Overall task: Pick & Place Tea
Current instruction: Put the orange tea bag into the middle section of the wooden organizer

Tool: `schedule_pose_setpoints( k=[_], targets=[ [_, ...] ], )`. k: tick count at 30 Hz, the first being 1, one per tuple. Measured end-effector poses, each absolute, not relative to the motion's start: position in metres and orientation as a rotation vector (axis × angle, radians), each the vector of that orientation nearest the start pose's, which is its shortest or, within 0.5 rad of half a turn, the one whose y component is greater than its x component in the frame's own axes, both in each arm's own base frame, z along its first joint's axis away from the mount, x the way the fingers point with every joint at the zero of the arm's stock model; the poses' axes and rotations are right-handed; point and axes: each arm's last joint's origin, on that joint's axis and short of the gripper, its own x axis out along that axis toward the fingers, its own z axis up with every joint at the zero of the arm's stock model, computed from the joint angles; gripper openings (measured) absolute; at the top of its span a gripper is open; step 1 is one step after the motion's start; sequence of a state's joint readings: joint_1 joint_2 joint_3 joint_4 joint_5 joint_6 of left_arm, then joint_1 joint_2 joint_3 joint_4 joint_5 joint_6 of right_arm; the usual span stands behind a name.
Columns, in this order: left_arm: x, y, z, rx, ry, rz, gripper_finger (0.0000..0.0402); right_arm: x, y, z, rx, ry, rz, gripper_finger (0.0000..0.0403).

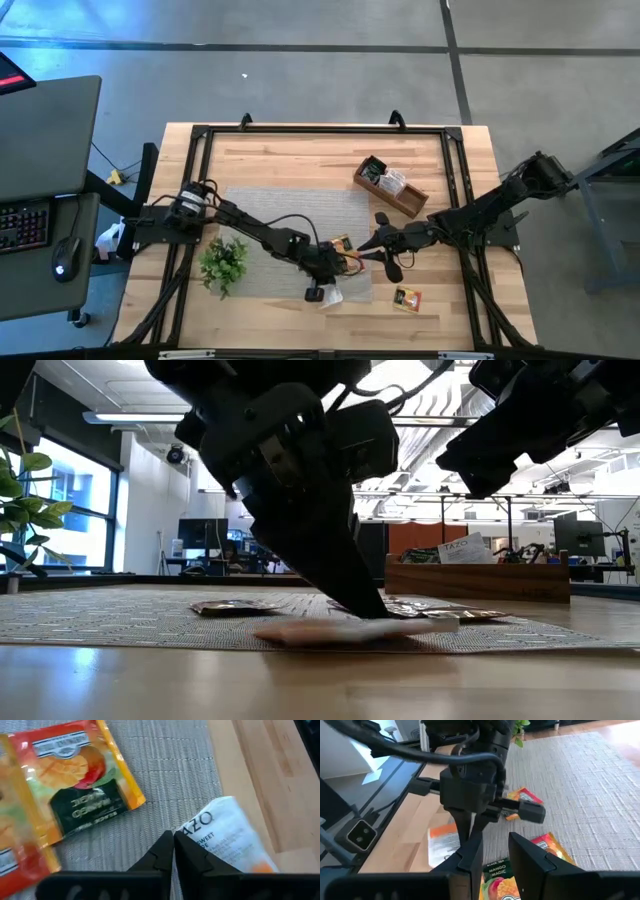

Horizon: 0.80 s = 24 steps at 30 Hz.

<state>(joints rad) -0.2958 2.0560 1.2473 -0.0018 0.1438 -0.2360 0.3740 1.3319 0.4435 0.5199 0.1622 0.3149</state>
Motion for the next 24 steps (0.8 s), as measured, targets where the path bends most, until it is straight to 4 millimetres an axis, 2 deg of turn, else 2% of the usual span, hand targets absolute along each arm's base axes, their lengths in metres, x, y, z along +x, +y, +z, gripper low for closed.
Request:
schedule_pose_setpoints(
  k=[3,8,15,18,24],
  targets=[
    [0.404,-0.126,0.146,-0.184,0.83,-0.309,0.002,0.233,0.086,0.173,0.208,0.382,0.129,0.0089],
    [0.405,-0.122,0.175,-0.175,0.801,-0.241,0.0003,0.233,0.085,0.172,0.2,0.381,0.094,0.0089],
    [0.403,-0.11,0.215,-0.019,0.777,0.108,0.0002,0.234,0.08,0.173,0.172,0.361,0.007,0.0089],
    [0.406,-0.108,0.22,0.017,0.745,0.199,0.0001,0.236,0.076,0.172,0.181,0.373,0.006,0.0089],
    [0.408,-0.109,0.225,0.01,0.701,0.215,0.0001,0.236,0.065,0.159,0.188,0.476,-0.056,0.0089]
  ],
)
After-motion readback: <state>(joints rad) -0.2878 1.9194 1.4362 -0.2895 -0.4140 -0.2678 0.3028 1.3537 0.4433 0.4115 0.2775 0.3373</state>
